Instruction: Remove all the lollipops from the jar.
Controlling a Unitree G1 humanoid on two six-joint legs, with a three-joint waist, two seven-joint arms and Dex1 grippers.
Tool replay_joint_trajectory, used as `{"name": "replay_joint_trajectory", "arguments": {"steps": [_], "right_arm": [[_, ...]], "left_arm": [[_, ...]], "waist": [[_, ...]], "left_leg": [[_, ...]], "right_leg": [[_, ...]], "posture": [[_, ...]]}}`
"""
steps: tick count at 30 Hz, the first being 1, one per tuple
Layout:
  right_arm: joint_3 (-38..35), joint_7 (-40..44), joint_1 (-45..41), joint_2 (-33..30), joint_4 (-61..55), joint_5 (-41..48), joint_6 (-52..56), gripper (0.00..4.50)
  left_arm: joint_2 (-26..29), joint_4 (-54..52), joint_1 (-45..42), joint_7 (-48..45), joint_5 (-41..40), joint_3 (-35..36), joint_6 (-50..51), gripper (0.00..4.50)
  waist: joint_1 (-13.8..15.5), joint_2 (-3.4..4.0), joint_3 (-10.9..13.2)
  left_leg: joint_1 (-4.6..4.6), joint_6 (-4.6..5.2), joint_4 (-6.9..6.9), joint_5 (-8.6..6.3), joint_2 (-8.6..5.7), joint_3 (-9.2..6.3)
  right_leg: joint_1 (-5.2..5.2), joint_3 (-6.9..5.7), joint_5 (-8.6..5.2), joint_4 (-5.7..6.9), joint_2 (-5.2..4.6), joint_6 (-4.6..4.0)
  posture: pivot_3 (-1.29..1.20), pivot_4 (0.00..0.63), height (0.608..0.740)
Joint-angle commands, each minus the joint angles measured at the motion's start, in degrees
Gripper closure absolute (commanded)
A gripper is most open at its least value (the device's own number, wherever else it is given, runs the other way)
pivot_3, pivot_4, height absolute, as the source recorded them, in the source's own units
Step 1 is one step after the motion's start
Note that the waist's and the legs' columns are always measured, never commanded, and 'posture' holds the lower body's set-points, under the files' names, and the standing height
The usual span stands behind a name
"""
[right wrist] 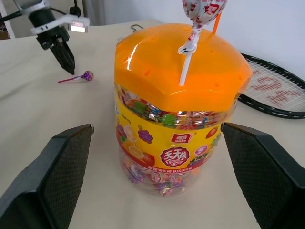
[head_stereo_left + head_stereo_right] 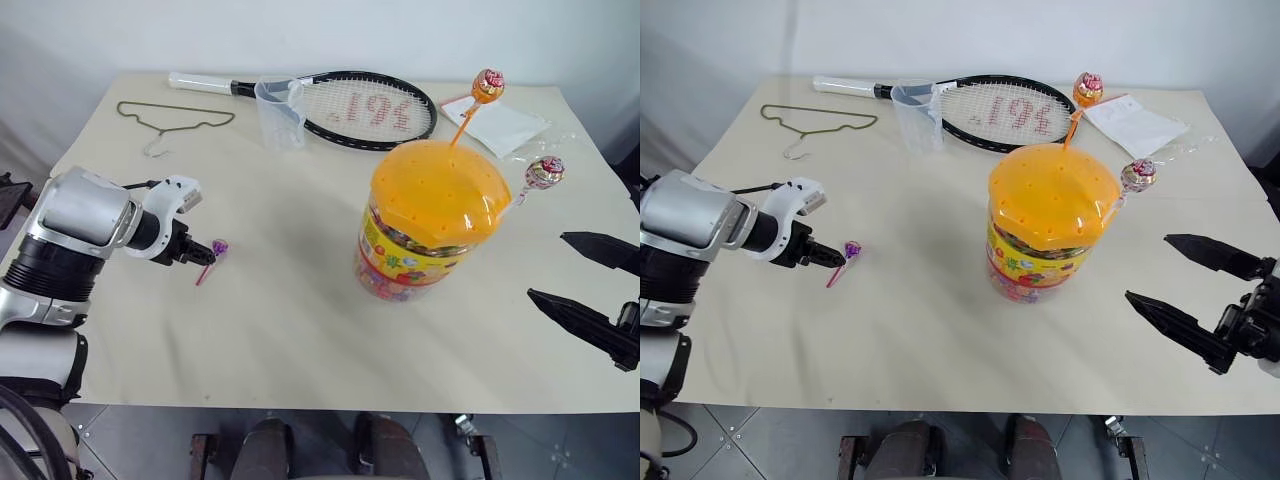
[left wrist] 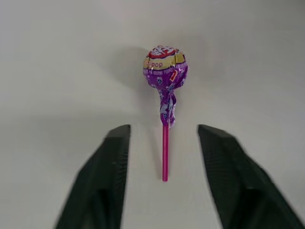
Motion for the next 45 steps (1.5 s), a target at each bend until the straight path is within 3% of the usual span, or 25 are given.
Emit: {"name": "replay_joint_trajectory", "arguments": {"steps": [1, 4, 10, 16, 25, 34, 37, 40, 45], "right_arm": [[-2.6, 1.0, 0.0, -1.3, 0.7, -0.3, -0.5, 0.0], [-2.8, 1.3, -1.2, -2.2, 2.3, -1.4, -1.1, 0.0], [-3.6, 0.5, -4.1, -3.2, 3.1, -1.5, -0.9, 0.0], [-6.9, -2.0, -4.2, -2.3, 0.3, 0.5, 0.3, 0.0], [-10.1, -7.9, -0.3, 0.2, -5.6, 5.5, 1.9, 0.0], [-8.5, -10.3, -0.6, 0.2, -6.8, 7.3, 1.4, 0.0], [-6.6, -11.9, -1.4, 0.1, -7.3, 8.5, 1.7, 0.0], [-3.7, -16.1, -2.3, -0.7, -6.7, 8.9, 3.3, 0.0], [3.3, -17.1, -7.0, -1.4, -4.8, 8.1, 2.6, 0.0]], "left_arm": [[2.8, -1.3, -5.1, -1.9, -0.8, -0.9, -3.5, 0.9], [1.4, 2.6, -10.2, -4.1, 0.0, -2.1, -10.4, 0.02], [-8.5, 13.3, -15.9, -9.6, -1.9, 4.1, -30.6, 0.02], [-15.1, 21.0, -17.2, -14.2, -1.9, 6.2, -42.0, 0.02], [-19.5, 25.5, -14.6, -23.6, -5.9, 15.3, -60.2, 0.02], [-27.0, 28.6, -14.5, -28.6, -12.9, 25.0, -68.2, 0.02], [-27.8, 27.5, -13.4, -34.1, -16.8, 27.0, -67.2, 0.02], [-26.8, 27.5, -12.2, -40.6, -19.4, 27.5, -66.6, 0.02], [-21.6, 26.1, -8.8, -42.1, -21.3, 24.3, -67.0, 0.02]], "waist": [[0.0, 0.0, 0.0], [0.1, 0.0, 0.0], [0.2, 0.0, 0.0], [-0.3, 0.0, 0.0], [-0.3, 0.0, 0.0], [0.0, -0.01, 0.0], [-0.2, -0.01, 0.0], [-0.5, 0.0, 0.0], [-1.3, -0.01, 0.0]], "left_leg": [[0.0, 0.0, 0.0, 0.0, 0.0, 0.0], [0.0, 0.0, 0.01, 0.0, -0.02, 0.01], [-0.01, 0.01, 0.05, 0.0, -0.05, 0.04], [-0.02, 0.01, 0.01, 0.0, -0.05, 0.1], [-0.03, 0.01, 0.05, 0.0, -0.05, 0.1], [-0.05, 0.05, 0.11, -0.02, -0.05, 0.09], [-0.05, 0.05, 0.11, -0.02, -0.05, 0.09], [-0.03, 0.05, 0.1, -0.02, -0.05, 0.09], [-0.04, 0.05, 0.1, -0.02, -0.04, 0.06]], "right_leg": [[0.0, 0.0, 0.0, 0.0, 0.0, 0.0], [0.01, 0.0, 0.0, -0.01, 0.0, 0.0], [0.0, 0.01, 0.0, 0.0, -0.02, 0.0], [-0.06, 0.02, 0.0, 0.0, 0.0, 0.01], [-0.06, 0.03, 0.01, 0.01, -0.01, 0.01], [-0.05, 0.04, 0.02, 0.02, -0.02, 0.04], [-0.05, 0.03, 0.02, 0.03, -0.01, 0.04], [-0.05, 0.04, 0.02, 0.04, -0.01, 0.04], [-0.05, 0.04, 0.03, 0.05, -0.01, 0.04]], "posture": [[0.0, 0.15, 0.74], [0.0, 0.15, 0.74], [0.0, 0.15, 0.74], [0.0, 0.15, 0.74], [0.0, 0.15, 0.74], [0.0, 0.15, 0.74], [0.0, 0.15, 0.74], [0.0, 0.15, 0.74], [0.0, 0.15, 0.74]]}}
